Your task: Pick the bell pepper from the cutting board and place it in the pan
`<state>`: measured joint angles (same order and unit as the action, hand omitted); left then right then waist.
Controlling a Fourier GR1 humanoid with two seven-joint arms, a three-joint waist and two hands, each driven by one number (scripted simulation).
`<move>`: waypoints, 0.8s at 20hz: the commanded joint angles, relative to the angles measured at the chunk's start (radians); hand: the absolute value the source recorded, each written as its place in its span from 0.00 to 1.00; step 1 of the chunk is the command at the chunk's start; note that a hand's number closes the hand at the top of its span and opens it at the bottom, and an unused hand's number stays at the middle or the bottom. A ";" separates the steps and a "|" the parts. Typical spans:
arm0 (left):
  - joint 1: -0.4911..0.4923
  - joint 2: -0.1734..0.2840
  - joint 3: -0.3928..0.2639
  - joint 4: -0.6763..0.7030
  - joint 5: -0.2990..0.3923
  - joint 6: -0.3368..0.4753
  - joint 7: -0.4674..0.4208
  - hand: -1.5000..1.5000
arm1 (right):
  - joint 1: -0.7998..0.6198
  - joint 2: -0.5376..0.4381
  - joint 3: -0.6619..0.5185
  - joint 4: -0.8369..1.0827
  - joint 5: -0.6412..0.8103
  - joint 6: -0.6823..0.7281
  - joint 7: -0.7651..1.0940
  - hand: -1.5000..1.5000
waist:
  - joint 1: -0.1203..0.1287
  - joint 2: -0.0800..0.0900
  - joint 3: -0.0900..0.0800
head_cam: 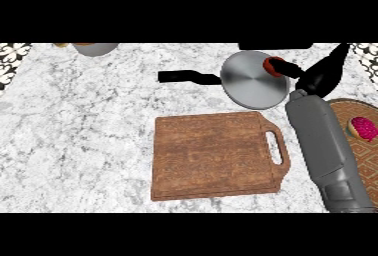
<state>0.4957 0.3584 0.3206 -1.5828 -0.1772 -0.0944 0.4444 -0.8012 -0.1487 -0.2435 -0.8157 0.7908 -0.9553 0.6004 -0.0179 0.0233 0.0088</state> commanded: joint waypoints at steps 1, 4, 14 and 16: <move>-0.247 -0.057 -0.041 -0.109 0.073 0.035 -0.110 0.50 | 0.015 -0.007 -0.046 0.000 -0.011 -0.095 0.002 0.00 | -0.049 -0.017 -0.009; -0.235 -0.067 -0.028 -0.102 0.060 0.037 -0.102 0.50 | 0.052 0.015 -0.054 -0.044 -0.013 -0.126 -0.026 0.00 | -0.082 -0.033 -0.011; -0.182 -0.096 0.037 -0.119 0.052 0.024 -0.083 0.50 | 0.212 0.102 -0.015 -0.177 -0.045 -0.097 -0.113 0.00 | -0.140 -0.063 -0.012; -0.166 -0.094 0.048 -0.124 0.046 0.017 -0.085 0.50 | 0.251 0.096 -0.008 -0.206 -0.060 -0.070 -0.123 0.00 | -0.158 -0.067 -0.012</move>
<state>0.5780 0.2927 0.4102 -1.6009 -0.2157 -0.1096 0.4723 -0.6114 -0.0694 -0.2714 -0.9763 0.7456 -1.0371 0.4960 -0.1223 -0.0354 0.0070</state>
